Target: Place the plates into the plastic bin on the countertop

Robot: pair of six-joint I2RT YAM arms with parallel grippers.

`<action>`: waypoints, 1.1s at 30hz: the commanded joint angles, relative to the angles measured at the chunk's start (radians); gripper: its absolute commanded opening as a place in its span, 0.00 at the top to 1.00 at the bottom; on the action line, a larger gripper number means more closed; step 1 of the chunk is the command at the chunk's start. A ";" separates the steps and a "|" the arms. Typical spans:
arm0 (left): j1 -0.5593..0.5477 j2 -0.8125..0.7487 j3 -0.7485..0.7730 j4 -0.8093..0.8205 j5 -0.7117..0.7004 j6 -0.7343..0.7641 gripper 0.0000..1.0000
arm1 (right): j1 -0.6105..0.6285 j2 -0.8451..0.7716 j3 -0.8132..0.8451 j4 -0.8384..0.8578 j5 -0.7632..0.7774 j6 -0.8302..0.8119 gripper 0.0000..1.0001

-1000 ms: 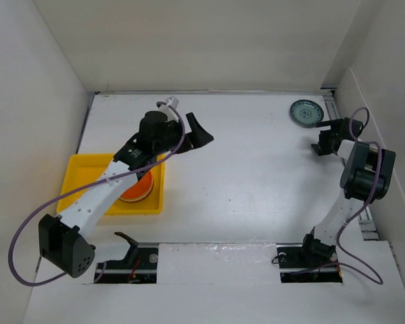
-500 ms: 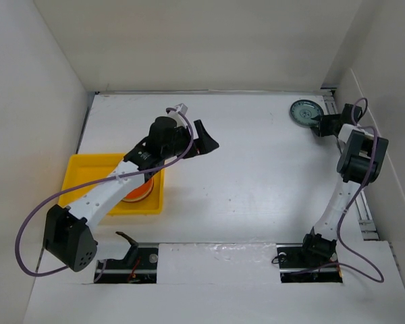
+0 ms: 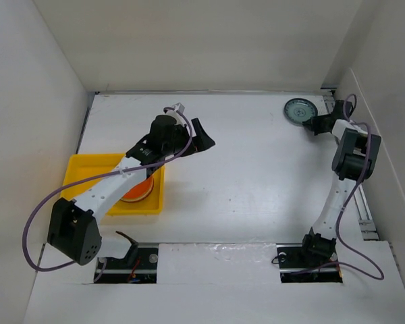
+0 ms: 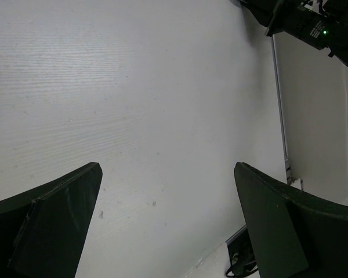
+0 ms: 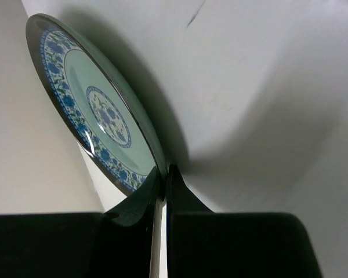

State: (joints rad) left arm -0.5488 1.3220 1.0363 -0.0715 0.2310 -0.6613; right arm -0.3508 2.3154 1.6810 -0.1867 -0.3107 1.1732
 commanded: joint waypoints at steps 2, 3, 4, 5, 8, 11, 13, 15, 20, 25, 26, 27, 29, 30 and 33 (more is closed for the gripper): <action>0.012 0.025 0.011 0.068 0.004 0.005 0.01 | 0.117 -0.150 -0.050 -0.017 0.019 -0.130 1.00; 0.012 0.052 0.025 0.081 0.016 0.005 0.01 | 0.166 -0.196 -0.134 0.005 0.019 -0.154 1.00; 0.012 0.066 0.036 0.111 0.033 0.005 0.01 | 0.191 -0.294 -0.183 0.016 0.028 -0.199 1.00; 0.012 0.083 0.062 0.125 0.071 0.005 0.01 | 0.216 -0.345 -0.237 0.027 0.053 -0.216 1.00; 0.012 0.160 0.099 0.174 0.145 0.005 0.01 | 0.305 -0.526 -0.446 0.087 0.036 -0.265 1.00; 0.012 0.220 0.132 0.191 0.154 0.005 0.01 | 0.377 -0.657 -0.615 0.168 -0.054 -0.265 1.00; 0.012 0.241 0.145 0.191 0.154 -0.008 0.01 | 0.416 -0.701 -0.691 0.222 -0.144 -0.253 1.00; 0.012 0.253 0.145 0.217 0.131 -0.018 0.01 | 0.450 -0.744 -0.701 0.222 -0.182 -0.253 1.00; 0.012 0.264 0.111 0.246 0.103 -0.050 0.06 | 0.501 -0.850 -0.756 0.243 -0.261 -0.237 1.00; 0.012 0.284 0.091 0.279 0.103 -0.072 0.20 | 0.536 -0.902 -0.756 0.243 -0.349 -0.237 1.00; 0.012 0.284 0.091 0.279 0.103 -0.072 0.26 | 0.550 -0.918 -0.756 0.243 -0.360 -0.237 1.00; 0.012 0.284 0.091 0.279 0.103 -0.072 0.40 | 0.550 -0.927 -0.756 0.243 -0.360 -0.228 1.00; 0.012 0.284 0.091 0.269 0.093 -0.072 0.63 | 0.561 -0.939 -0.756 0.243 -0.360 -0.228 1.00; 0.012 0.284 0.100 0.260 0.093 -0.072 0.74 | 0.561 -0.939 -0.765 0.243 -0.360 -0.228 1.00; 0.012 0.272 0.113 0.228 0.052 -0.063 1.00 | 0.575 -0.939 -0.765 0.243 -0.377 -0.228 1.00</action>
State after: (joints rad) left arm -0.5365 1.6024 1.1385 0.1902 0.3641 -0.7605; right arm 0.2008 1.4086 0.9005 -0.0254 -0.6033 0.9440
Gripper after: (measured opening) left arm 0.042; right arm 0.050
